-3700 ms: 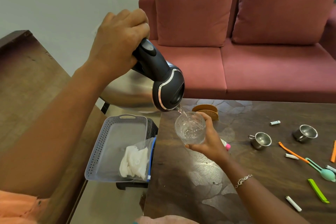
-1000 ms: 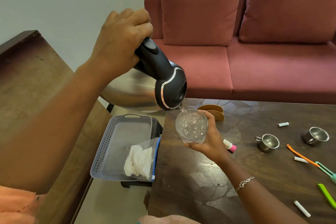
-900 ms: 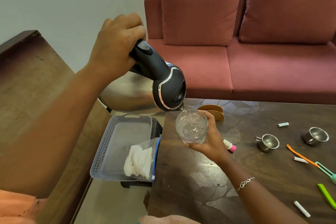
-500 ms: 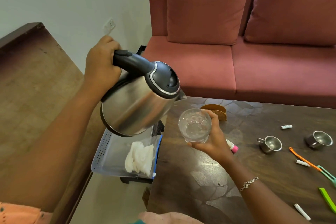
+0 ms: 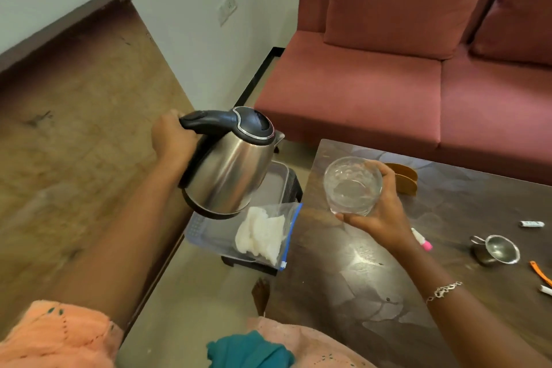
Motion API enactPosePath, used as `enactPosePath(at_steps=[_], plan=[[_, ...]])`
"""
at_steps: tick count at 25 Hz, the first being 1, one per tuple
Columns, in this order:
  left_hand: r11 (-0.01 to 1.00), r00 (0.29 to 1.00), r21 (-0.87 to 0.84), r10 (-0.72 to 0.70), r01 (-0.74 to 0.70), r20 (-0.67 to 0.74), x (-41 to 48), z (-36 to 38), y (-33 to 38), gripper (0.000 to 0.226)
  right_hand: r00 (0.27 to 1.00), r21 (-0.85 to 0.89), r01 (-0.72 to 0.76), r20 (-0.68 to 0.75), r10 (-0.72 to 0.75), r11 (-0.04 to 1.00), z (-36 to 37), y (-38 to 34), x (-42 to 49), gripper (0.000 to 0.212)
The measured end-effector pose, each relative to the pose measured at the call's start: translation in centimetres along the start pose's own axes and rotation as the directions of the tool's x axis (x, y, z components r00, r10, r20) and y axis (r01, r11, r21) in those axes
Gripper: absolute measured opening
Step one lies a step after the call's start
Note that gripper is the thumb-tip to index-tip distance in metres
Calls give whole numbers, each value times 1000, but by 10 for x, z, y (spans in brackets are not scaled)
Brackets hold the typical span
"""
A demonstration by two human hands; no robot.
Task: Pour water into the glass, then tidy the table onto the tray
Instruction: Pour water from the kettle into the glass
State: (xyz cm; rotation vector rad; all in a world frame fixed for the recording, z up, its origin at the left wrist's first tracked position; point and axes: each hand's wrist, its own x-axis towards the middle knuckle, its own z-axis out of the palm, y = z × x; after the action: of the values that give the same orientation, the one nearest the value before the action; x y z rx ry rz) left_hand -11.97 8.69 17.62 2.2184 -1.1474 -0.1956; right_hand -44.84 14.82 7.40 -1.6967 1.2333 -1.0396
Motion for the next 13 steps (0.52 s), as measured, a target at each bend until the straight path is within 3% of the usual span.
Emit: enactPosePath(at_steps=[3, 6, 10, 13], plan=[[953, 963, -140, -267, 267, 20, 4, 14, -40, 23, 999, -7, 5, 37, -5, 1000, 15, -4, 14, 95], [834, 884, -303, -461, 461, 76, -2, 38, -72, 32, 998, -1, 7, 61, -7, 1000, 31, -11, 29, 94], [690, 801, -436, -583, 578, 138, -12, 76, -108, 36, 995, 18, 35, 93, -37, 999, 51, -26, 47, 93], [655, 761, -448, -642, 609, 97, -15, 101, -129, 35, 996, 59, 37, 83, -42, 998, 65, -36, 60, 92]])
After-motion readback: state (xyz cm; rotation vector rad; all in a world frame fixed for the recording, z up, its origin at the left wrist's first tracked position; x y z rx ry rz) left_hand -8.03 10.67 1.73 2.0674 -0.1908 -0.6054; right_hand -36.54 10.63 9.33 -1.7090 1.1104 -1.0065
